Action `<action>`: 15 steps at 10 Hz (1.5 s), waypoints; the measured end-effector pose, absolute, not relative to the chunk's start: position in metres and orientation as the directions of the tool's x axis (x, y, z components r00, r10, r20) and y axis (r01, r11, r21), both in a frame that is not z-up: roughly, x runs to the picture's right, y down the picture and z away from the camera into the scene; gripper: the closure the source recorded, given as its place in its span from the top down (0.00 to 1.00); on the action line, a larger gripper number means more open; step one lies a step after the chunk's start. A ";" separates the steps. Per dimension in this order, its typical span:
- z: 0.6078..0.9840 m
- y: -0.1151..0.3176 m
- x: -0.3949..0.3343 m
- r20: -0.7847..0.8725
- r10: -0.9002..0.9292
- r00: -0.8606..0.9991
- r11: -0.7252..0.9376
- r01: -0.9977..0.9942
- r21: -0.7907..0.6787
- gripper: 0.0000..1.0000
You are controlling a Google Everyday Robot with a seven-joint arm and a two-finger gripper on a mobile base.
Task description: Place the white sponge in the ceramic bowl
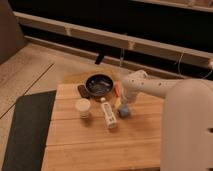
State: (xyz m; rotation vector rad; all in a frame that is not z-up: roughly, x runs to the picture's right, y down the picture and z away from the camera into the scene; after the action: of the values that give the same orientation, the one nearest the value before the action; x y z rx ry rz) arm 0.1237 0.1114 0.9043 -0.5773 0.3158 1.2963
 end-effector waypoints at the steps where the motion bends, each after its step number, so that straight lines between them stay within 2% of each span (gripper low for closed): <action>1: 0.908 0.114 0.124 -0.539 0.804 0.252 0.153 -0.963 -0.223 0.65; 3: 0.917 0.122 0.125 -0.566 0.787 0.246 0.139 -0.964 -0.225 0.61; 4: 0.920 0.124 0.125 -0.570 0.784 0.245 0.135 -0.964 -0.229 0.55; 5: 0.920 0.126 0.123 -0.572 0.781 0.253 0.130 -0.960 -0.247 0.44; 6: 0.919 0.125 0.121 -0.567 0.783 0.258 0.118 -0.955 -0.272 0.28; 9: 0.913 0.120 0.122 -0.567 0.786 0.246 0.095 -0.955 -0.282 0.02; 11: 0.894 0.100 0.123 -0.559 0.800 0.219 0.087 -0.964 -0.252 0.00; 12: 0.878 0.072 0.123 -0.530 0.821 0.211 0.103 -0.968 -0.227 0.00; 15: 0.864 0.017 0.121 -0.467 0.856 0.221 0.150 -0.971 -0.185 0.00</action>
State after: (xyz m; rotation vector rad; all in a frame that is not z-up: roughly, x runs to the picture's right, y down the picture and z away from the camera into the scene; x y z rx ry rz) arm 0.1207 0.0167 0.8638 -0.4970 0.2775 1.3361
